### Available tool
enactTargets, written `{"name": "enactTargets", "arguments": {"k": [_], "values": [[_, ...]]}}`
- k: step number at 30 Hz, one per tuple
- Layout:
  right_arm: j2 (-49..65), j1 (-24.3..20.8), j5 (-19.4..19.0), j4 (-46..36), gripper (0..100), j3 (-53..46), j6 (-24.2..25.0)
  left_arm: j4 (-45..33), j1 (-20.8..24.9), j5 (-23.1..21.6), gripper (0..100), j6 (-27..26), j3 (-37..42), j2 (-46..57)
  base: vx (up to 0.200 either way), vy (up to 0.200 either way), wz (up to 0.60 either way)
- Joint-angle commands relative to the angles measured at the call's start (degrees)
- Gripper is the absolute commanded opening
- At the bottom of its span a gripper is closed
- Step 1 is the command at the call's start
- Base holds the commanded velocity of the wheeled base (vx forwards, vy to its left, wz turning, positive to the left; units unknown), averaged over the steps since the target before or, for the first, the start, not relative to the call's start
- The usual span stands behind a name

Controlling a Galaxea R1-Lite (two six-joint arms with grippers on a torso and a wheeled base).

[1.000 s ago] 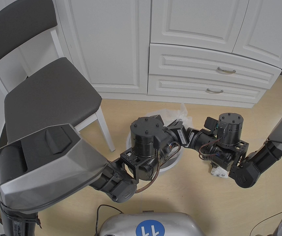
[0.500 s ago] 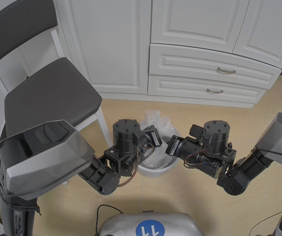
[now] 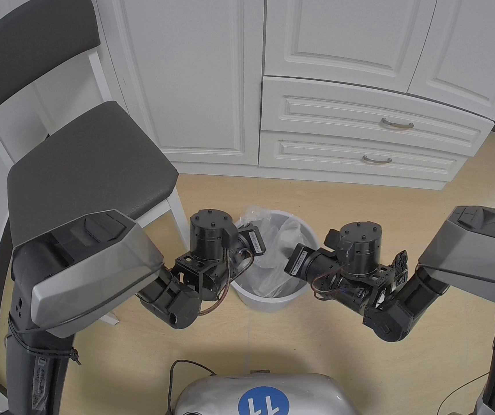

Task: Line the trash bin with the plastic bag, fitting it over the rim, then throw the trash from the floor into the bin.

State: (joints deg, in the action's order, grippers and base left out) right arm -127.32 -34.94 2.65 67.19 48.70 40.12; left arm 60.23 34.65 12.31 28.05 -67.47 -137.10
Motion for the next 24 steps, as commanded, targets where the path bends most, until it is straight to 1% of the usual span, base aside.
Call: {"name": "enactTargets", "arguments": {"k": [1,3,8,15,21,24], "values": [[-3.29,0.66,-0.01,1.18,0,1.92,1.98,-0.20,-1.86,0.08,0,-0.01,-1.26,-1.42,0.000,0.000,0.00],[-5.22,0.92,0.08,3.29,0,2.80,3.21,-0.29,-2.30,0.08,0,-0.01,-1.52,-1.77,0.000,0.000,0.00],[-9.97,2.95,0.08,6.63,0,4.82,3.56,-0.91,-3.01,0.08,0,-0.01,-2.31,-2.39,0.000,0.000,0.00],[-17.17,5.06,0.34,6.72,0,9.75,3.56,-0.91,-3.27,0.08,0,-0.01,-2.57,-3.27,0.000,0.000,0.00],[-17.26,5.85,0.61,6.81,0,10.19,3.56,-0.64,-2.21,0.08,0,0.07,-2.66,-5.90,0.000,0.000,0.00],[-14.54,6.20,0.78,6.81,0,8.43,3.39,-0.82,-2.48,0.17,0,0.07,-2.84,-5.55,0.000,0.000,0.00]]}}
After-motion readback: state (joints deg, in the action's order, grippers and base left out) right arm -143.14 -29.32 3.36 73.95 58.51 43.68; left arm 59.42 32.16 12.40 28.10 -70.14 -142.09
